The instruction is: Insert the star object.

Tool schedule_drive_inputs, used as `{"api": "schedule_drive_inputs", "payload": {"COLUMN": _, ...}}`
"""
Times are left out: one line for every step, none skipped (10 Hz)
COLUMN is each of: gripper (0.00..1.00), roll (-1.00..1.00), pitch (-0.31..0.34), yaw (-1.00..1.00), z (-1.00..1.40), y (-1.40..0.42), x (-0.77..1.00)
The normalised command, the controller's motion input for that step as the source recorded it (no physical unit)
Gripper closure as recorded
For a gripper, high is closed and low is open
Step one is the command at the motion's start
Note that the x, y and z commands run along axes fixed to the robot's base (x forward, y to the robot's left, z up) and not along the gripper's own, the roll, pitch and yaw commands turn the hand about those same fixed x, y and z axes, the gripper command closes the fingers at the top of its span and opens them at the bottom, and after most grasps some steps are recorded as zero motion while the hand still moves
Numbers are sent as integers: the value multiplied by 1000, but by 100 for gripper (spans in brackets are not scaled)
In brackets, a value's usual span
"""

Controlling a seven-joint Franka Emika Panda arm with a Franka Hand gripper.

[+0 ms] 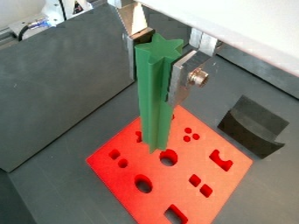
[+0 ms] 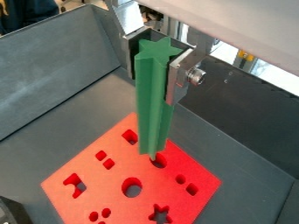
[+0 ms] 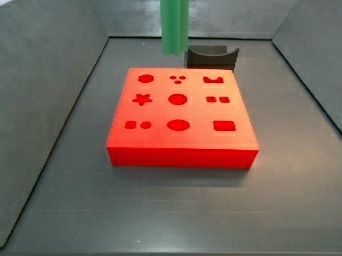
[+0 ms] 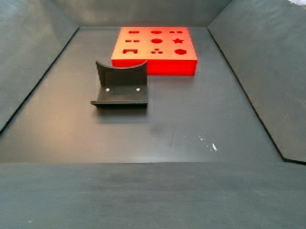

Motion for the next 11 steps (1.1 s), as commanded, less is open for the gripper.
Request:
{"api": "schedule_drive_inputs", "payload": {"gripper": 100, "roll": 0, "pitch": -17, "yaw": 0, "z": -9, "y": 0, "x": -34}}
{"api": "schedule_drive_inputs", "payload": {"gripper": 100, "roll": 0, "pitch": -26, "yaw": -17, "z": -54, "y": 0, "x": -151}}
{"api": "schedule_drive_inputs", "payload": {"gripper": 100, "roll": 0, "pitch": 16, "yaw": -566, "z": -520, "y": 403, "x": 69}}
{"api": "schedule_drive_inputs", "payload": {"gripper": 100, "roll": 11, "pitch": 27, "yaw": -760, "z": -529, "y": 271, "x": 0}}
{"api": "schedule_drive_inputs", "payload": {"gripper": 100, "roll": 86, "pitch": 69, "yaw": -860, "z": -563, "y": 137, "x": 14}}
{"api": "schedule_drive_inputs", "payload": {"gripper": 100, "roll": 103, "pitch": 66, "yaw": -917, "z": -517, "y": 49, "x": 0}}
{"api": "schedule_drive_inputs", "payload": {"gripper": 100, "roll": 54, "pitch": 31, "yaw": -1000, "z": -514, "y": 0, "x": 0}}
{"api": "schedule_drive_inputs", "payload": {"gripper": 100, "roll": 119, "pitch": 50, "yaw": -971, "z": -457, "y": 0, "x": -43}}
{"api": "schedule_drive_inputs", "payload": {"gripper": 100, "roll": 27, "pitch": 59, "yaw": -934, "z": -311, "y": 43, "x": -40}}
{"api": "schedule_drive_inputs", "payload": {"gripper": 100, "roll": 0, "pitch": 37, "yaw": -851, "z": -260, "y": 166, "x": 0}}
{"api": "schedule_drive_inputs", "payload": {"gripper": 100, "roll": 0, "pitch": 20, "yaw": -549, "z": -151, "y": 283, "x": 0}}
